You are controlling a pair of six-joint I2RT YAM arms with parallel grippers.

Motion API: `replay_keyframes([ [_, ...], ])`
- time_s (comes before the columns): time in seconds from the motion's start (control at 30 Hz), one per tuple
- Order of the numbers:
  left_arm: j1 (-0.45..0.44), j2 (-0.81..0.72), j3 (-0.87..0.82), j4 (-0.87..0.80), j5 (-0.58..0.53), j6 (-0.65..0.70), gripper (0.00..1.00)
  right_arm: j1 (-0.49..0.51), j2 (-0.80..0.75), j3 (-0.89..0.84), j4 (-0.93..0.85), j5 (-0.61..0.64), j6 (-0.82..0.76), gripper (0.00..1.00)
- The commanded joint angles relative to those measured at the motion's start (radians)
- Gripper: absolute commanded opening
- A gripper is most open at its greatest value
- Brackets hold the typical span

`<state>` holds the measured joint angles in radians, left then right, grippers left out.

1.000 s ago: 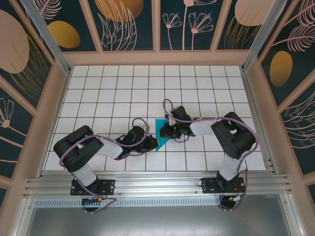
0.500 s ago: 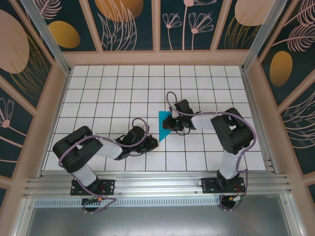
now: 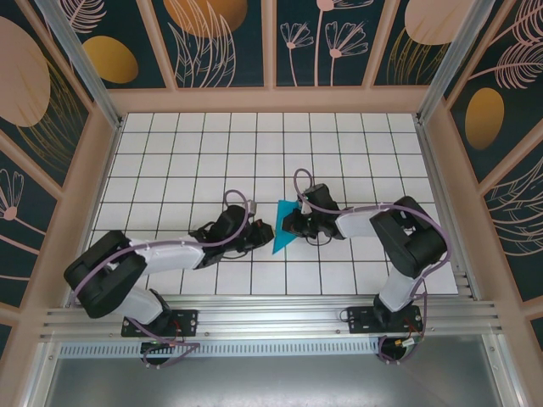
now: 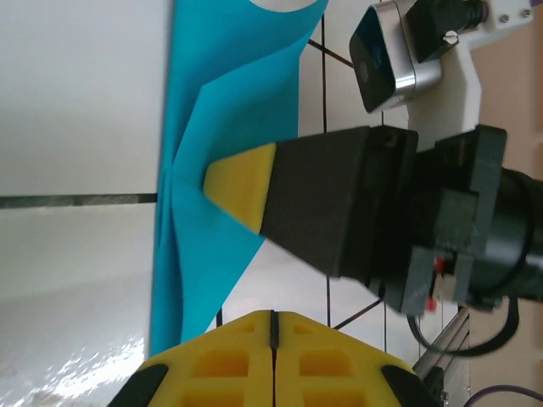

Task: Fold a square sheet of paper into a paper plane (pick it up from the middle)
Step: Fourth fold the wing at the center of the table.

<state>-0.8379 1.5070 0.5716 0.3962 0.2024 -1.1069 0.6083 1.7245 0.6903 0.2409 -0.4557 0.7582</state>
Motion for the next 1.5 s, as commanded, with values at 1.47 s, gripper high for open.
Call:
replay_keyframes([
  [1.47, -0.066, 0.342, 0.028, -0.302, -0.09, 0.026, 0.0, -0.137, 0.126, 0.116, -0.097, 0.033, -0.151, 0.16],
])
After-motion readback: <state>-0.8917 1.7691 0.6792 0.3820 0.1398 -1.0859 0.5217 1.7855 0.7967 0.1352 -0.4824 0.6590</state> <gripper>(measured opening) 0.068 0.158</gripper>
